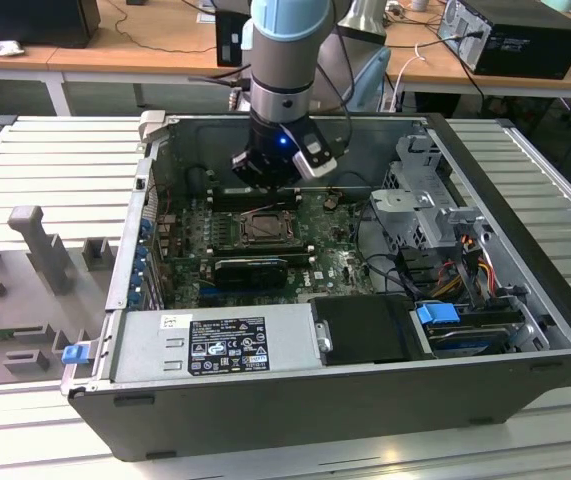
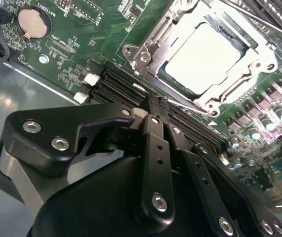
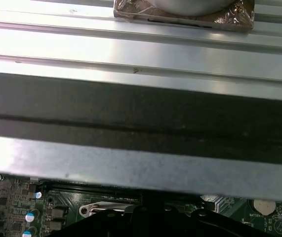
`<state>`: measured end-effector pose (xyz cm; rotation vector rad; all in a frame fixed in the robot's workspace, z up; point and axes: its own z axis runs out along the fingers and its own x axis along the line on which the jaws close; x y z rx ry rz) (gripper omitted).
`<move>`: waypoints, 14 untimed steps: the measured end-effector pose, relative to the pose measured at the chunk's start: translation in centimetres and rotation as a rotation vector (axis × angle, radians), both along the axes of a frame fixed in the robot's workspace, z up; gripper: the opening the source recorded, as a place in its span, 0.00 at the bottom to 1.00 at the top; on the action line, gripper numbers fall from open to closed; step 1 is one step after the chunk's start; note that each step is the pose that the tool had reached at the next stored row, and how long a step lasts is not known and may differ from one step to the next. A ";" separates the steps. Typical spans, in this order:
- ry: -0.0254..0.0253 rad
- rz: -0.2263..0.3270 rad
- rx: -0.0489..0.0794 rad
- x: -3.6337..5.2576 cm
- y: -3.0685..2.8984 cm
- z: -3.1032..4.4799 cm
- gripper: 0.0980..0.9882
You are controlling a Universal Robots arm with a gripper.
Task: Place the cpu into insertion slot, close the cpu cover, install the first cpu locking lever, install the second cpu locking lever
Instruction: 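Install the first cpu locking lever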
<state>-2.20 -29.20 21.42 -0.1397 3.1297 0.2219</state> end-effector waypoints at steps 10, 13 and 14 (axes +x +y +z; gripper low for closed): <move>-0.0017 -0.001 0.000 0.33 -0.15 -0.61 0.01; -0.0017 -0.001 0.000 0.36 -0.14 -0.82 0.01; -0.0017 -0.001 -0.001 0.36 -0.14 -0.85 0.01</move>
